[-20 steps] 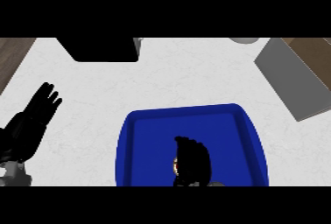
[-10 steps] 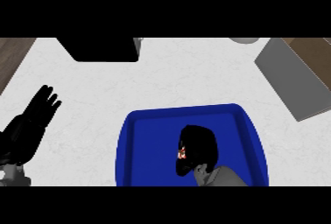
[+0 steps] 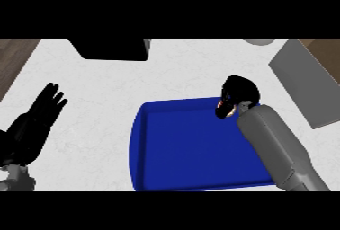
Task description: Pick the cupcake from the tray and place it in the cardboard box
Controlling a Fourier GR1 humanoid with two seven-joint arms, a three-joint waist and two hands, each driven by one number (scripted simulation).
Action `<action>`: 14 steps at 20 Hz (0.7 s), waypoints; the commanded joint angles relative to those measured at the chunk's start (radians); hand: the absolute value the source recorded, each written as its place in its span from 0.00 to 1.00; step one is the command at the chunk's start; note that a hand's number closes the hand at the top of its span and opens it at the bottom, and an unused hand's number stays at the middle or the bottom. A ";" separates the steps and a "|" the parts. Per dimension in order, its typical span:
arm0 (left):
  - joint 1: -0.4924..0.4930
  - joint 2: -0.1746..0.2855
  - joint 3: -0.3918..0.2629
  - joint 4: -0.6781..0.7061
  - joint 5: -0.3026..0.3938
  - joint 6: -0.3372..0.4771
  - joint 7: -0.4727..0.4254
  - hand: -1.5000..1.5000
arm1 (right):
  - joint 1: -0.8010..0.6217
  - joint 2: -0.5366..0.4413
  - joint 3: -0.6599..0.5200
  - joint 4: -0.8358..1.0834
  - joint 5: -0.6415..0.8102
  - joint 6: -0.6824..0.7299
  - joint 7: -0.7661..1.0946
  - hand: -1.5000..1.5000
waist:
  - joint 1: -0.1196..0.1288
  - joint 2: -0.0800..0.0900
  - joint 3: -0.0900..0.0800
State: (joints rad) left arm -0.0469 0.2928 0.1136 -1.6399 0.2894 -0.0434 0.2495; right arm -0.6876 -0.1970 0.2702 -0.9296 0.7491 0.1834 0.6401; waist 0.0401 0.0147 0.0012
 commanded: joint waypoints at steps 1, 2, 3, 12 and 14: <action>-0.019 -0.007 -0.007 0.017 -0.011 -0.002 0.001 0.50 | -0.156 0.007 -0.043 0.276 0.064 -0.109 -0.095 1.00 | 0.005 0.001 0.000; -0.030 0.020 0.028 0.028 0.024 -0.033 0.000 0.50 | -0.161 -0.058 -0.060 0.285 0.063 -0.100 -0.145 1.00 | 0.000 0.000 0.000; 0.015 -0.017 -0.016 -0.034 -0.023 0.020 0.026 0.50 | -0.214 0.016 -0.056 0.299 0.085 -0.138 -0.070 1.00 | -0.001 -0.005 0.000; -0.030 0.019 0.036 -0.036 0.010 0.014 0.097 0.50 | -0.315 -0.019 -0.041 0.151 0.156 -0.197 -0.071 1.00 | -0.042 -0.023 -0.001; -0.004 -0.020 0.032 0.045 -0.018 0.004 -0.019 0.50 | -0.326 -0.038 -0.054 0.105 0.175 -0.226 -0.033 1.00 | -0.046 -0.019 -0.002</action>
State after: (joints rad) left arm -0.0506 0.2843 0.1362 -1.6299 0.2762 -0.0368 0.2643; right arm -0.9822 -0.2143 0.2197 -0.7396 0.8946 -0.0158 0.5634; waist 0.0086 -0.0010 -0.0001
